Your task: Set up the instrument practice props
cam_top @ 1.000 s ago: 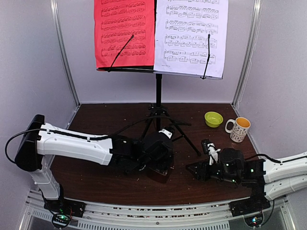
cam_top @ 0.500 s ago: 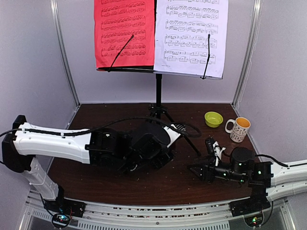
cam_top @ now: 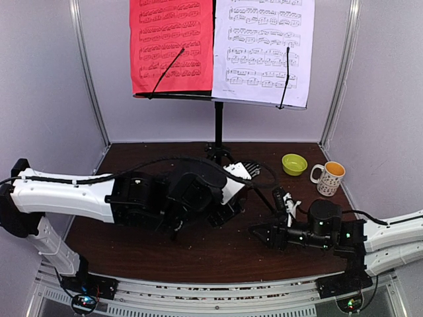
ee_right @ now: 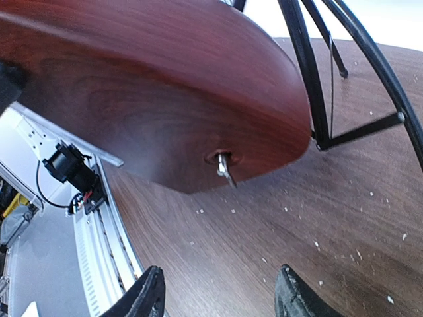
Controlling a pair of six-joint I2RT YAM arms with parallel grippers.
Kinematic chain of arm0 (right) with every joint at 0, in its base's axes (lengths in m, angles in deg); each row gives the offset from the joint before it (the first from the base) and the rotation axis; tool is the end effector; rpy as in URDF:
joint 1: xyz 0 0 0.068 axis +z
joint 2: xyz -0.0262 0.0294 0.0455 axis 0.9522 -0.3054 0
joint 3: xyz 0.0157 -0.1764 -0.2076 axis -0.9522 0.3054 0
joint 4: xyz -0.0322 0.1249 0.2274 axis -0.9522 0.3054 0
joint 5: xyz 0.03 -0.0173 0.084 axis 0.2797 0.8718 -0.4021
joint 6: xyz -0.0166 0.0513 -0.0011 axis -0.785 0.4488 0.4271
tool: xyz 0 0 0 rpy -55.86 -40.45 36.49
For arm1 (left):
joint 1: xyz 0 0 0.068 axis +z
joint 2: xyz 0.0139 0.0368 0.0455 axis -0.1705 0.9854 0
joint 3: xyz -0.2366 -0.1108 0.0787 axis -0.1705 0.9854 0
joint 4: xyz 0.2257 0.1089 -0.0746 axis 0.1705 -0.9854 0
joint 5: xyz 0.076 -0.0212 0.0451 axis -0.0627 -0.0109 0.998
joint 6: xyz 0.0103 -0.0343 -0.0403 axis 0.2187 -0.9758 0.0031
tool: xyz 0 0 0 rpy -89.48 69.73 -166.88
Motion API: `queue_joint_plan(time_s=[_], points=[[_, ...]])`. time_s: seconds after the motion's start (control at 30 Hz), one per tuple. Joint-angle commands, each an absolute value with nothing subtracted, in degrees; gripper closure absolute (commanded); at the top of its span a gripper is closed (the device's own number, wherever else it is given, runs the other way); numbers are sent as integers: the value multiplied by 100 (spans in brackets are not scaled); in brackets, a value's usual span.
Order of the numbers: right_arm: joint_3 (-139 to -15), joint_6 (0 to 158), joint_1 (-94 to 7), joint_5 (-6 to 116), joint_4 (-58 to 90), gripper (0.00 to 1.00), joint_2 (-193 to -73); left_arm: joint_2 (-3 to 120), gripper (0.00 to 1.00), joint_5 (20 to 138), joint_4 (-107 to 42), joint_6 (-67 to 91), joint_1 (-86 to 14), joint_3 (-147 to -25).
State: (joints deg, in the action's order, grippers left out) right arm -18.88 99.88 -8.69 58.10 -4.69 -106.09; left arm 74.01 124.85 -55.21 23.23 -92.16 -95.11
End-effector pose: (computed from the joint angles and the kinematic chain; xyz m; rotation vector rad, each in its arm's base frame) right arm 0.0883 0.1831 0.1993 -0.6752 1.9074 1.1346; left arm 0.0703 -0.3598 0.3428 0.9895 1.7284 -0.2418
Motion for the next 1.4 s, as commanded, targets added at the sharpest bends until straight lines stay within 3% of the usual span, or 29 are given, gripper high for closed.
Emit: queue_joint_plan(time_s=[0.0, 0.33, 0.7, 1.0, 1.37], points=[[-2193, 9936, -845, 5761, -788, 43, -10751, 6909, 96, 12406, -4422, 2595, -9244, -9579], [-2486, 9988, -844, 5921, -915, 45, -10841, 6730, 99, 11993, -4083, 2721, -9285, -9335], [-2764, 9923, -844, 5820, -706, 62, -10847, 6663, 100, 11877, -3974, 2812, -9331, -9254], [-2570, 10209, -856, 5945, -701, 59, -10838, 6518, 100, 11913, -3851, 2799, -9340, -9168], [-2732, 10278, -863, 5967, -637, 65, -10928, 6476, 100, 11853, -3722, 2822, -9358, -9140]])
